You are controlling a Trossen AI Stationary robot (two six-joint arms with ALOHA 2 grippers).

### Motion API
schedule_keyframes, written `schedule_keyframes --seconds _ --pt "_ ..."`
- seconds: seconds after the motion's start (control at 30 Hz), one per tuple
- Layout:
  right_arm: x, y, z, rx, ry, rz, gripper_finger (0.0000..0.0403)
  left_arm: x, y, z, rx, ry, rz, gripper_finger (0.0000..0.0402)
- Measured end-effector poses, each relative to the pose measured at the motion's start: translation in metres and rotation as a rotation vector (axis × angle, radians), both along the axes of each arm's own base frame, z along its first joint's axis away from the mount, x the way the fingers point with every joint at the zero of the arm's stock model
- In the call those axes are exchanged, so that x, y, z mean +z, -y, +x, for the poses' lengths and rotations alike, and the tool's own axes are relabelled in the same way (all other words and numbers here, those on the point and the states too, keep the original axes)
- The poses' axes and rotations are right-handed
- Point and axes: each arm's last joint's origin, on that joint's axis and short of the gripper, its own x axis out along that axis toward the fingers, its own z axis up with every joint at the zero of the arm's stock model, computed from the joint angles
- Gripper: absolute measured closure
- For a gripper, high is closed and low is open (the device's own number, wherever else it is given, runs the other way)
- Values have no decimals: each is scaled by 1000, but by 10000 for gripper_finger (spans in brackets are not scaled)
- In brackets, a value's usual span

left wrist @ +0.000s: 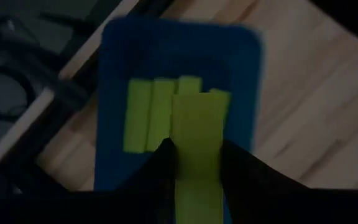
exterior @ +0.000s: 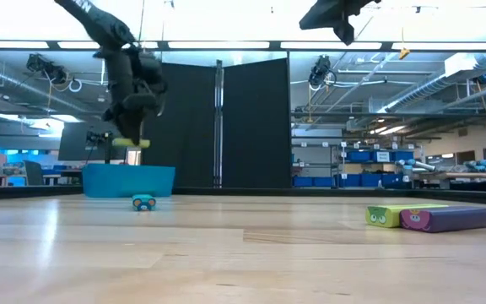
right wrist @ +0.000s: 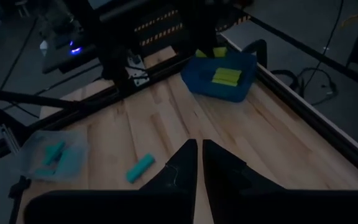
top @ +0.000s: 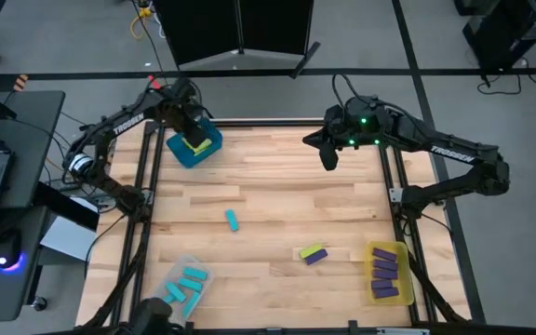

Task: Sort blocks
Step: Put the green block into the blue bin

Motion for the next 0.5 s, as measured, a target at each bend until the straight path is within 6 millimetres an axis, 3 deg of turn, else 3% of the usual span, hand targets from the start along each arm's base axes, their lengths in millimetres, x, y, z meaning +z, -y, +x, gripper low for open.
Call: schedule_keyframes --seconds 0.2,0.5 --pt "-4 6 16 -11 40 6 367 -26 -6 -18 44 9 -23 302" --pt "-4 14 23 -51 88 33 368 -37 -20 -31 66 44 -13 302"
